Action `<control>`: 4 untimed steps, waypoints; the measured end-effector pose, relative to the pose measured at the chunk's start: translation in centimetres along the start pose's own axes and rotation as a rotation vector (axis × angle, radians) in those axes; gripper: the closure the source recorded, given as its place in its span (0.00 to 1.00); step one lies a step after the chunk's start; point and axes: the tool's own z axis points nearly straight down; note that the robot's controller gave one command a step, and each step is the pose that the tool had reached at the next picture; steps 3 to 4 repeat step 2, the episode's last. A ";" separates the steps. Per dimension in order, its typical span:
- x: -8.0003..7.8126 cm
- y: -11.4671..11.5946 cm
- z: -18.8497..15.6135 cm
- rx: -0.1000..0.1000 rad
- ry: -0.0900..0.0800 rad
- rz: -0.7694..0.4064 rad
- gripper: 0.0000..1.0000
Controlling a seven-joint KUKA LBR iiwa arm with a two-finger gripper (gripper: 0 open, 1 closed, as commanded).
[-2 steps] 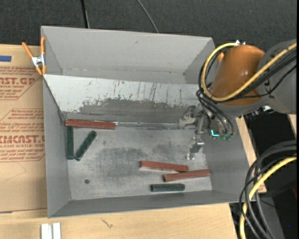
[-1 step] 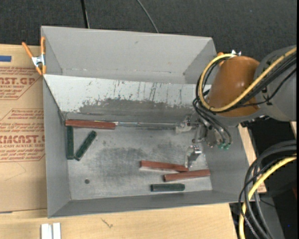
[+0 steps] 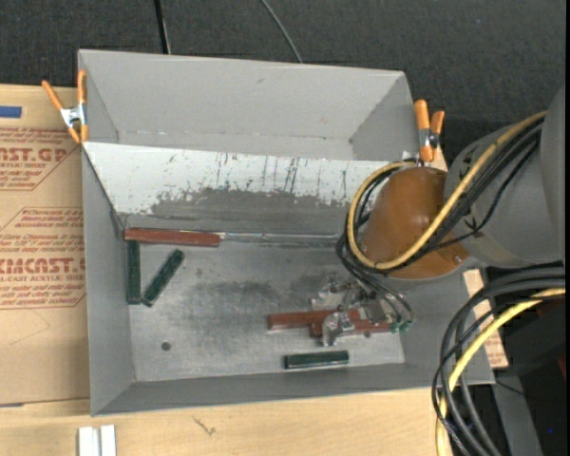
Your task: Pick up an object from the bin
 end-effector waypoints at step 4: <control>-0.8 -1.2 -15.5 -0.005 0.015 -0.013 1.00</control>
Offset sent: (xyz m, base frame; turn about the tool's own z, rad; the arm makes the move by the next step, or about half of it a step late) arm 0.0070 -0.0108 0.1557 -0.0126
